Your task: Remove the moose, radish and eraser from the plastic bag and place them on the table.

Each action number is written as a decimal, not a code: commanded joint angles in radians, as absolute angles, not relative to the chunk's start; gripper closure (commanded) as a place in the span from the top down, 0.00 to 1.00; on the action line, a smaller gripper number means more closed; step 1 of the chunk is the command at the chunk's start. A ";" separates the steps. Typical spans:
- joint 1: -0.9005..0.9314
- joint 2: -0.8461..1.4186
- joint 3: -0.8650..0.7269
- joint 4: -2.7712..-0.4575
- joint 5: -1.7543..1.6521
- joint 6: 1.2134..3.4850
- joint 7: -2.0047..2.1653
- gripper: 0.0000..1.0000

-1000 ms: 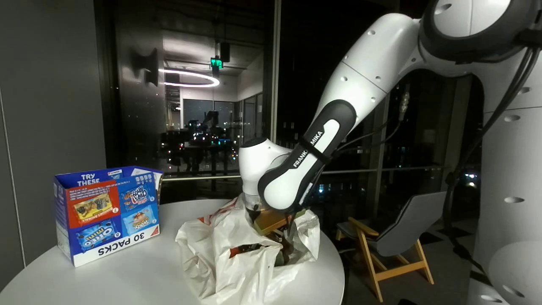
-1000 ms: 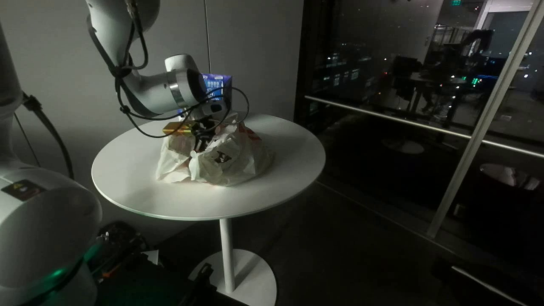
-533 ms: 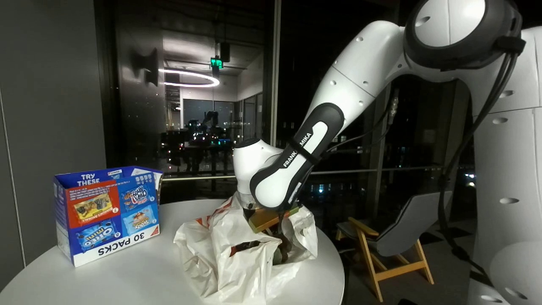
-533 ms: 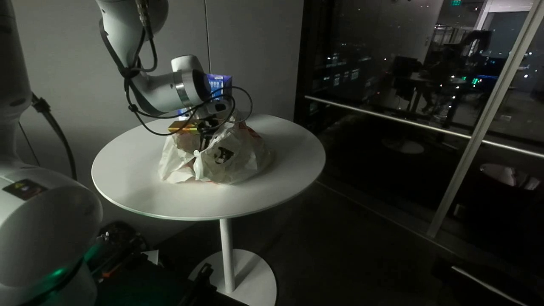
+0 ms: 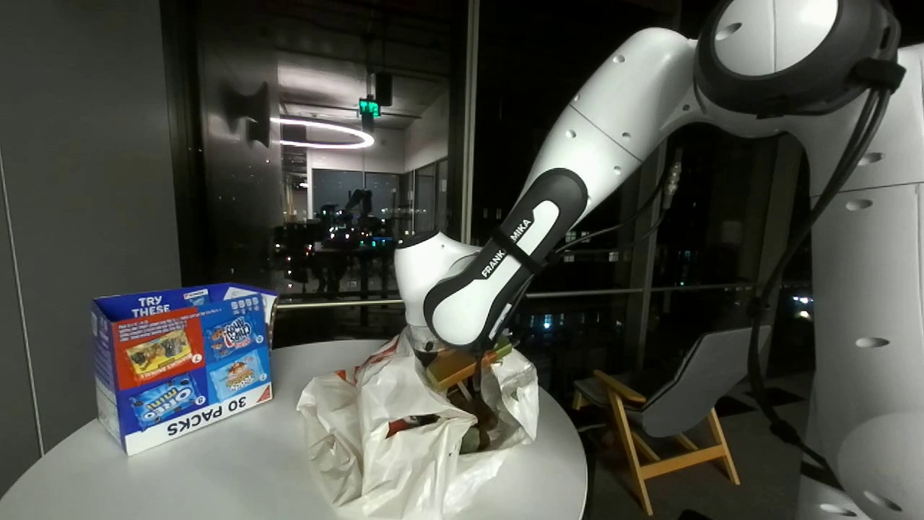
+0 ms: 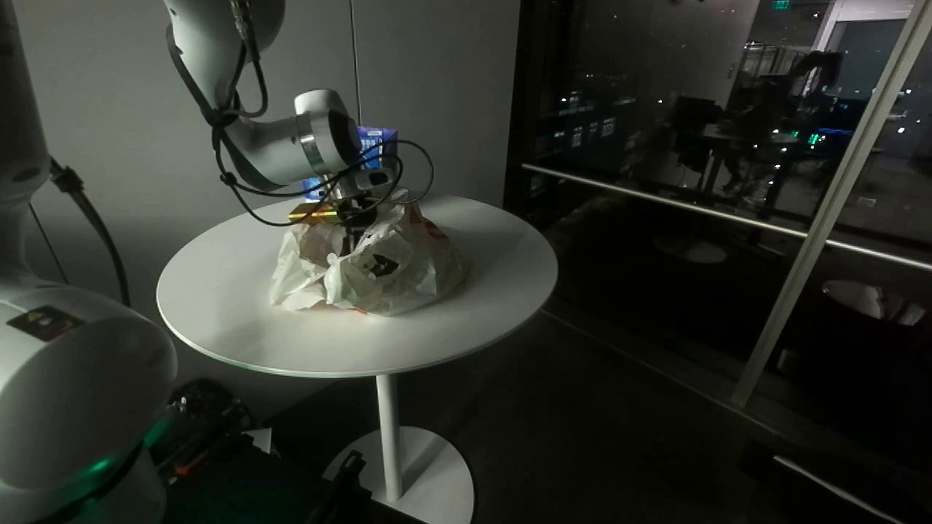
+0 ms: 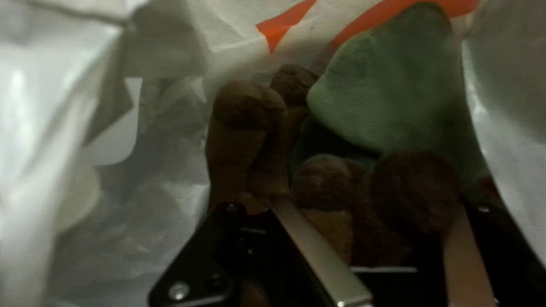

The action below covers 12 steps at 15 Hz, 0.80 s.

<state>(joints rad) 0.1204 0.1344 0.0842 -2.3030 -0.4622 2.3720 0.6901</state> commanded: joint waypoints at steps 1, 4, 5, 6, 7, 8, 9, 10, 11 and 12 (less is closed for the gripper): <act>0.143 0.043 0.077 -2.317 -0.476 2.233 0.677 0.07; 0.123 -0.057 0.096 -2.347 -0.370 2.154 0.462 0.07; 0.129 -0.076 0.106 -2.353 -0.329 2.136 0.398 0.05; 0.128 -0.109 0.106 -2.356 -0.278 2.118 0.320 0.06; 0.127 -0.131 0.104 -2.350 -0.228 2.092 0.246 0.05; 0.126 -0.150 0.101 -2.338 -0.177 2.059 0.171 0.05; 0.124 -0.170 0.093 -2.328 -0.132 2.032 0.097 0.02; 0.122 -0.182 0.083 -2.316 -0.089 2.006 0.023 0.00; 0.153 -0.190 0.038 -2.303 -0.057 1.980 -0.049 0.01; 0.120 -0.196 0.055 -2.290 -0.020 1.956 -0.121 0.00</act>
